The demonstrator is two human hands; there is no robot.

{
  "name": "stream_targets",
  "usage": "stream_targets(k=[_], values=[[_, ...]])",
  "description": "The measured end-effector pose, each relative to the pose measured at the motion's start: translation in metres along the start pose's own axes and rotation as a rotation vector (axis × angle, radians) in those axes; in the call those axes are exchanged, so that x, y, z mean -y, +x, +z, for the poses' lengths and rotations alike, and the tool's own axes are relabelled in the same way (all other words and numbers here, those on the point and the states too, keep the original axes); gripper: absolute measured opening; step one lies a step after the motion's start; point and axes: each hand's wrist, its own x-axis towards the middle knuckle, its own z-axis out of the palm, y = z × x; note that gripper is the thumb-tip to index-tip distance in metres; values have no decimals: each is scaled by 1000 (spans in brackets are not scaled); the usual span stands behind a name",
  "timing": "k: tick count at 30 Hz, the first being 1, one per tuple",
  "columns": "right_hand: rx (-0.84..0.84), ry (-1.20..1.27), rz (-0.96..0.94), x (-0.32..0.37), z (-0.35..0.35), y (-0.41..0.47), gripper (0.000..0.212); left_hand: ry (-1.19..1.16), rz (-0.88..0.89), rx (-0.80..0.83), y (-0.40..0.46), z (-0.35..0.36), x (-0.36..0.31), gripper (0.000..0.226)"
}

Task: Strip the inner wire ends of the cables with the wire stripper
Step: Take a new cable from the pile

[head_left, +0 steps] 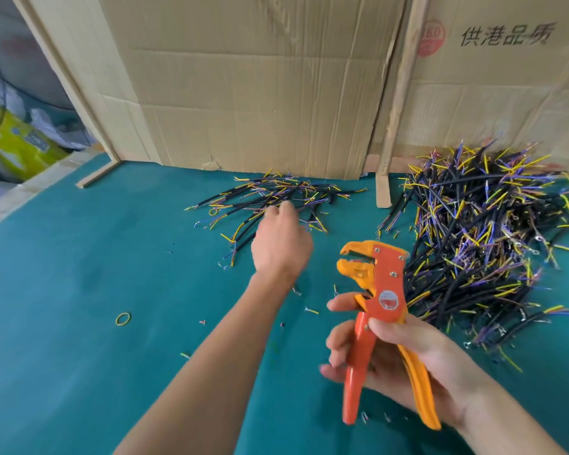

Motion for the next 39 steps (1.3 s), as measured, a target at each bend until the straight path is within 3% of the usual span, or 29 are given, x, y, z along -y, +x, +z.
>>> stream_targets(k=[2,4,6,9,12,15,21,26,33,39], values=[[-53,-26,-11,-5,-1,4,45,264,-269,308,9,-1,21,33],[-128,-58,14,-10,1,9,49,405,-319,428,13,1,43,39],[-219,-98,36,-16,3,12,51,385,-299,454,9,0,47,30],[-288,-111,33,-19,2,14,51,195,-291,443,4,-8,50,25],[-300,-137,1,-19,5,15,50,-254,-328,348,-18,-19,44,40],[-316,-213,-44,-19,6,14,49,-662,-414,188,-52,-15,28,36],[-359,-264,-121,-16,6,13,52,-1038,-605,52,-100,1,8,22],[-371,-208,-151,-5,3,10,58,-1455,-625,93,-115,2,1,15],[-310,-140,-183,7,-4,7,67,-1595,-574,410,-110,0,5,14],[-261,-158,-174,18,-13,4,66,-1501,-436,574,-110,6,8,13]])
